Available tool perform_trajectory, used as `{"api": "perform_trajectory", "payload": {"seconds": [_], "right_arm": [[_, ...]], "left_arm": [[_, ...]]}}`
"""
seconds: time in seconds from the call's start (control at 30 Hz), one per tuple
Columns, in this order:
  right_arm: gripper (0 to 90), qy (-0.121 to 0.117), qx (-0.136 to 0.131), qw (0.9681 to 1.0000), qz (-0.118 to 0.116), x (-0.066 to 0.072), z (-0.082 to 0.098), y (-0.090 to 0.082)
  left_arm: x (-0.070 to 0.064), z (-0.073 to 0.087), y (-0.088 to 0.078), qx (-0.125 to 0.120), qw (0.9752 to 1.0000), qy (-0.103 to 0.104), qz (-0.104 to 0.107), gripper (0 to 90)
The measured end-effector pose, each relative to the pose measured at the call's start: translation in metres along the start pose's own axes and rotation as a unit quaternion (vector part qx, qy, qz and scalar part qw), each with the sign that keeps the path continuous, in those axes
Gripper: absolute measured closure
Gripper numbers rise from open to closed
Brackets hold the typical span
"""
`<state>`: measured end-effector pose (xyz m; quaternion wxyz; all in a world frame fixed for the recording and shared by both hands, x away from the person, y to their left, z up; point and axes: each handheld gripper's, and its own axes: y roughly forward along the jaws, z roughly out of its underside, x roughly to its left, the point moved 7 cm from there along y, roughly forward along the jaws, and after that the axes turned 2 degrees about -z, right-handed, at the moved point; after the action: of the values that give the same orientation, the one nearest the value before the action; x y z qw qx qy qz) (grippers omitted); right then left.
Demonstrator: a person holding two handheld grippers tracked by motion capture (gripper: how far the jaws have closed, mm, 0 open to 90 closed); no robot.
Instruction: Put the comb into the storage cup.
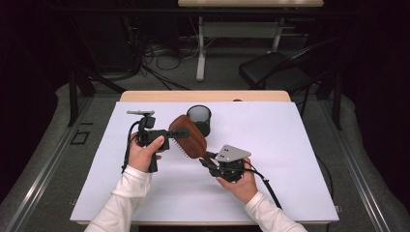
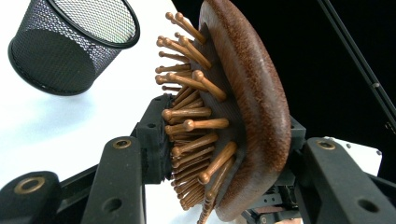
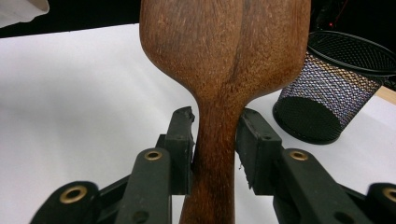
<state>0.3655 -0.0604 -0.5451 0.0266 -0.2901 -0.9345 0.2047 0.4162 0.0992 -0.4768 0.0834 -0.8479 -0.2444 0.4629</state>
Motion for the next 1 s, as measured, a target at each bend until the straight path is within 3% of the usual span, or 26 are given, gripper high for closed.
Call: {"api": "perform_trajectory", "payload": {"seconds": [1.0], "right_arm": [[58.4,0.013,-0.019,0.9997,0.003,-0.005,-0.005,-0.0048]], "left_arm": [[0.0008,-0.0047,-0.0072,-0.017,0.9999,0.002,0.003,51.5]]}}
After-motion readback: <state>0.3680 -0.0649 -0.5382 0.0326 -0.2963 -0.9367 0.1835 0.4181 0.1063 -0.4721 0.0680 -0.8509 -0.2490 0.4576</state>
